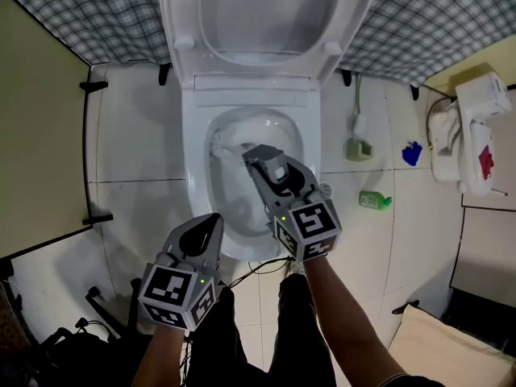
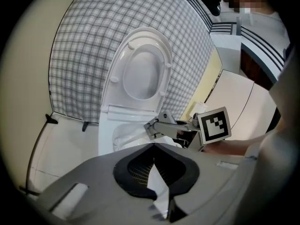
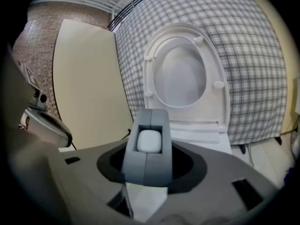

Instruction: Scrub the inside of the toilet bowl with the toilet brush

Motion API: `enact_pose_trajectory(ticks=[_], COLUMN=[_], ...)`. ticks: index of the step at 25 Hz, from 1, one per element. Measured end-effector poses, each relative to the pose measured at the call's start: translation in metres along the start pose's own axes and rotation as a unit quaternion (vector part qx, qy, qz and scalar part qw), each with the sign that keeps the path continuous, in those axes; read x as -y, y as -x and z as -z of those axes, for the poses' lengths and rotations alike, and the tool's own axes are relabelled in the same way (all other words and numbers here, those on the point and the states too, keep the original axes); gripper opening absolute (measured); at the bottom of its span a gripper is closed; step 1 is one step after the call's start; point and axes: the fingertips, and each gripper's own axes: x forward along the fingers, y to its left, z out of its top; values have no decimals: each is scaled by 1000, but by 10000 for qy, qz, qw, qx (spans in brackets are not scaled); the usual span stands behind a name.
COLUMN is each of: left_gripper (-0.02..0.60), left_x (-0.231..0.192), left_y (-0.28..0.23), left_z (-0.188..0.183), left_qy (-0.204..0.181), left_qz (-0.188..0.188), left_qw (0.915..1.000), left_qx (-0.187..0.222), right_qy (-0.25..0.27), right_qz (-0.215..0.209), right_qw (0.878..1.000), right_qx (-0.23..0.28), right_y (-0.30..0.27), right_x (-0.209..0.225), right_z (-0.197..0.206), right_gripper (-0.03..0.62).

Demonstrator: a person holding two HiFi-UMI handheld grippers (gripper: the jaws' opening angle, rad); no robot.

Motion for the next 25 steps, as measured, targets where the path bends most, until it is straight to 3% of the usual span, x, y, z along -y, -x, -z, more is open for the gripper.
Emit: enact_pose_trajectory(ticks=[4, 13, 21, 25], left_gripper=[-8, -8, -8, -8], left_x=[6, 3, 4, -4], left_y=[-2, -3, -4, 0], left_z=[4, 4, 4, 4], left_qy=[-17, -14, 19, 15], left_qz=[48, 13, 91, 55], left_qw=[10000, 10000, 10000, 10000], left_qx=[-35, -35, -19, -22], right_qy=[384, 601, 154, -123], right_qz=[245, 1426, 2394, 2634], right_qw=[9989, 9879, 9705, 9643], right_qx=[120, 26, -234, -225], right_y=[-3, 30, 81, 91], right_x=[2, 62, 70, 66], right_z=[-5, -2, 18, 27], right_gripper=[192, 192, 192, 193])
